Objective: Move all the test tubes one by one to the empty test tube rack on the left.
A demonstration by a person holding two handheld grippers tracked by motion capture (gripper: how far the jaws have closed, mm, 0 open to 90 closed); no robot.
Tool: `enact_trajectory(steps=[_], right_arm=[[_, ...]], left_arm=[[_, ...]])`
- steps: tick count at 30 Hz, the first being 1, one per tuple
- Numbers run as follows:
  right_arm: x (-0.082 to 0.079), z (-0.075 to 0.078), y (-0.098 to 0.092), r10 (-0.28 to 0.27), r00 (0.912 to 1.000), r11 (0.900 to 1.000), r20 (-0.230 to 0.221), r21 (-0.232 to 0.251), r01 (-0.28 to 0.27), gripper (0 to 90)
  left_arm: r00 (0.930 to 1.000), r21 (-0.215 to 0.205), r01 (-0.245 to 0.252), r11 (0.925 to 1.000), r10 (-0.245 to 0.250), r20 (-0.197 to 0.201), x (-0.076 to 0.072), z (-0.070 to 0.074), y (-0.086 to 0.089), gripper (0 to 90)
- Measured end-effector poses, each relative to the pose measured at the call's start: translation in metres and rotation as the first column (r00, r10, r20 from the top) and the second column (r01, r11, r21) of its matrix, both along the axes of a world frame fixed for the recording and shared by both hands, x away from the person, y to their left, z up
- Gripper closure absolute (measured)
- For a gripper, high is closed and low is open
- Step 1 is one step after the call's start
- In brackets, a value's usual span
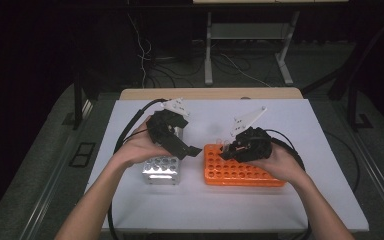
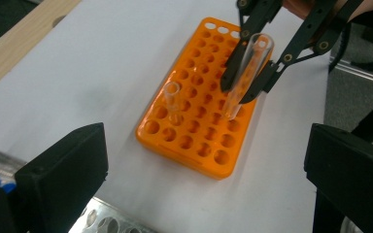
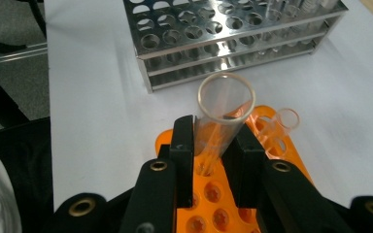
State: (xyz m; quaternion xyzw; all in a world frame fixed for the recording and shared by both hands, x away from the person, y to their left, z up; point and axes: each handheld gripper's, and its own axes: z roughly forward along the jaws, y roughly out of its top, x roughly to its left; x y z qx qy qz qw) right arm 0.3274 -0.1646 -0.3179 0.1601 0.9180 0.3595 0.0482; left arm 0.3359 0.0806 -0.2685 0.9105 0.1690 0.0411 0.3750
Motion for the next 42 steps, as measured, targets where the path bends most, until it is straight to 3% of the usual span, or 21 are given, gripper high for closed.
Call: enact_trajectory(steps=[6, 16, 23, 33, 42], right_arm=[[-0.001, 0.002, 0.01, 0.035, 0.9994, 0.999, 0.002, -0.008, -0.035, 74.6], [-0.002, -0.001, 0.026, 0.068, 0.9975, 0.998, -0.019, -0.015, -0.068, 74.6], [-0.004, -0.004, 0.036, 0.092, 0.9953, 0.996, -0.03, -0.017, -0.092, 74.6], [-0.006, -0.006, 0.045, 0.114, 0.9932, 0.993, -0.024, -0.014, -0.114, 74.6], [-0.006, -0.007, 0.046, 0.115, 0.993, 0.993, -0.03, -0.009, -0.115, 74.6]], left_arm=[[0.9975, 0.02, 0.07, 0.9973, -0.07, -0.012, -0.005, -0.002, -0.013, 6.4], [0.9862, 0.05, 0.162, 0.9855, -0.16, -0.042, -0.008, -0.006, -0.027, 23.8], [0.9822, 0.04, 0.181, 0.9827, -0.178, -0.059, -0.007, -0.008, -0.03, 34.8], [0.9782, 0.062, 0.203, 0.9772, -0.2, -0.057, -0.007, -0.013, -0.031, 60.1], [0.9789, 0.067, 0.2, 0.9776, -0.196, -0.057, -0.006, -0.014, -0.029, 70.6]])
